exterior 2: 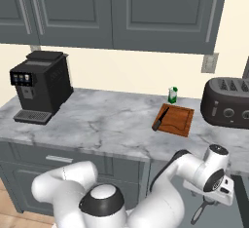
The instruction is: Open the drawer on the right and place the cutting tools on the cutting board.
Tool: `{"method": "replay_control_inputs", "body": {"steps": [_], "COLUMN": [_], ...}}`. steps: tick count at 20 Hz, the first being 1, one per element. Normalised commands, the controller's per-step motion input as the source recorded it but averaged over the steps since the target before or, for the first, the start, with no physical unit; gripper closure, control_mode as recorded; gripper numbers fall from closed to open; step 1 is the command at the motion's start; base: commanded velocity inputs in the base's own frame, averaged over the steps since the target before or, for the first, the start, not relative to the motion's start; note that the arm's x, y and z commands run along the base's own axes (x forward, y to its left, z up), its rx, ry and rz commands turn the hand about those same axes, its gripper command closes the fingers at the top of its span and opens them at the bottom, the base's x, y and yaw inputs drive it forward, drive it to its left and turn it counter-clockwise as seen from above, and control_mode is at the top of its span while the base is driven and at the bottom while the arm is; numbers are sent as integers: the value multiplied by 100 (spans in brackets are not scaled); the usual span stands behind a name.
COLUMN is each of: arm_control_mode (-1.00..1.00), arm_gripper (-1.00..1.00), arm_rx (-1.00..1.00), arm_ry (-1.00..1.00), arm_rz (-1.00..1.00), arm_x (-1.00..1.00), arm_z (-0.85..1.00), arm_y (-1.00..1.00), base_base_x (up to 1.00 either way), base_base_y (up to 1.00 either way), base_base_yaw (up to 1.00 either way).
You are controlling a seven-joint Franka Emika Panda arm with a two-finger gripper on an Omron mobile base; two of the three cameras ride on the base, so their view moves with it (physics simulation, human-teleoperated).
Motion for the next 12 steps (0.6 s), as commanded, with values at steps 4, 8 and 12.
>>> {"method": "replay_control_inputs", "body": {"steps": [4,8,12], "arm_control_mode": [-100,-100,-100], "arm_gripper": [-100,-100,-100], "arm_rx": [0,0,0], "arm_ry": [0,0,0], "arm_rz": [0,0,0], "arm_x": [1,0,4], "arm_z": [-27,-27,-28], "arm_y": [0,0,0], "base_base_x": [0,0,0], "base_base_y": [0,0,0], "base_base_yaw": [0,0,0]}}
